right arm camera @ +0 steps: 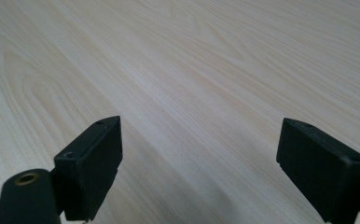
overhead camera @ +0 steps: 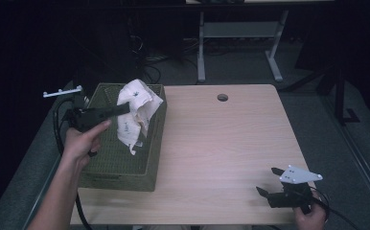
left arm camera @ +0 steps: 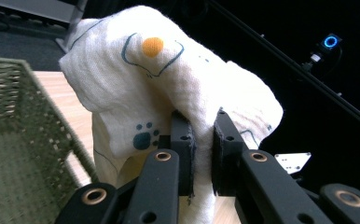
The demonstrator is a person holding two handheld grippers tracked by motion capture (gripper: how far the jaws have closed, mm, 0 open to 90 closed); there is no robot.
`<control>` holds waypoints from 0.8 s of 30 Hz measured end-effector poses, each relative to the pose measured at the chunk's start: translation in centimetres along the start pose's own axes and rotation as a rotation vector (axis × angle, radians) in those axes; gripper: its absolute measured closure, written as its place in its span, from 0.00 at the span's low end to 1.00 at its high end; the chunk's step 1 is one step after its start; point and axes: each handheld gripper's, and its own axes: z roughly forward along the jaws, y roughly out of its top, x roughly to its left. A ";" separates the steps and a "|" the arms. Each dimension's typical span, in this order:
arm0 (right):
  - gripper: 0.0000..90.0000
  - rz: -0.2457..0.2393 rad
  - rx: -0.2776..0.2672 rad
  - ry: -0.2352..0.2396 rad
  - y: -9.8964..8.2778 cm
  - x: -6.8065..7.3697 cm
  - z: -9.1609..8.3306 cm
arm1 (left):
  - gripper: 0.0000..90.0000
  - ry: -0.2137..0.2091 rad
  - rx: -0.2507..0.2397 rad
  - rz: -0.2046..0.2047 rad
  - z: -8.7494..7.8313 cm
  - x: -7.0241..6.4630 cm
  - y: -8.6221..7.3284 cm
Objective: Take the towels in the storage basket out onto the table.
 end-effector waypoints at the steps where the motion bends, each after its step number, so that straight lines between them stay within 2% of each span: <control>1: 0.16 -0.002 0.000 0.000 0.0 0.0 0.0 | 0.91 -0.007 0.001 0.006 0.2 -0.1 0.0; 3: 0.16 -0.001 -0.001 0.000 0.0 0.0 0.0 | 0.91 -0.017 0.011 0.016 0.7 -0.4 0.1; 6: 0.16 -0.001 -0.002 0.001 0.0 0.0 0.0 | 0.91 -0.028 0.019 0.011 1.4 -0.7 0.1; 16: 0.16 -0.014 -0.002 0.002 0.0 -0.2 -0.1 | 0.91 -0.043 0.068 0.026 3.9 -1.2 -0.2; 24: 0.16 -0.003 -0.007 0.005 0.0 -0.1 -0.1 | 0.91 -0.056 0.096 0.035 5.9 -1.8 -0.4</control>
